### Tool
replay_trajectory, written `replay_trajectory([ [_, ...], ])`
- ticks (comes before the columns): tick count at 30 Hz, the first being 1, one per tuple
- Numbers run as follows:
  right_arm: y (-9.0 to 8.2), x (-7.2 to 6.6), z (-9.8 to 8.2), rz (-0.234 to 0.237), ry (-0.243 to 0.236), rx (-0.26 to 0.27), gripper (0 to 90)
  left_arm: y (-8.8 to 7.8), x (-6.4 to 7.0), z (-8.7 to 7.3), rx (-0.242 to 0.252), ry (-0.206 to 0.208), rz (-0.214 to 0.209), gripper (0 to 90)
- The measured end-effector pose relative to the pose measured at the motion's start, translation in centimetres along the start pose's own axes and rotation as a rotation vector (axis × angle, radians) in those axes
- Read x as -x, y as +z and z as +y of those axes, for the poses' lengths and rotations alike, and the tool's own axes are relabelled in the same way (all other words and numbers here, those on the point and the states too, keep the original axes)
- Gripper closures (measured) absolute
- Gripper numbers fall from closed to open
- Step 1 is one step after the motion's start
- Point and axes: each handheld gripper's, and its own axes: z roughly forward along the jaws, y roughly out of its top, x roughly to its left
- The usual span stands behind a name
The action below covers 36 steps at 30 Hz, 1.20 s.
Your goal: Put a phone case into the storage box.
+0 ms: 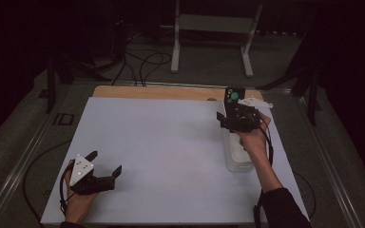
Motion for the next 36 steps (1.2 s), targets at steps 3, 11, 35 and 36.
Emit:
replay_trajectory([
  [3,-0.8,-0.4,-0.6,0.034,0.013,0.009,9.0,0.0,0.0,0.0,-0.001,0.001,-0.001,0.0],
  [11,-3.1,-1.9,-2.5,0.096,0.009,0.055,9.0,0.0,0.0,0.0,-0.002,-0.002,-0.006,0.0],
  [35,-9.0,-4.3,-10.4,0.170,-0.065,0.184,9.1,-1.1,0.4,1.1,0.040,0.004,-0.037,0.0],
  [36,-9.1,-4.2,-10.9,0.169,-0.056,0.193,9.1,-1.1,0.4,1.1,0.041,0.003,-0.038,0.0],
])
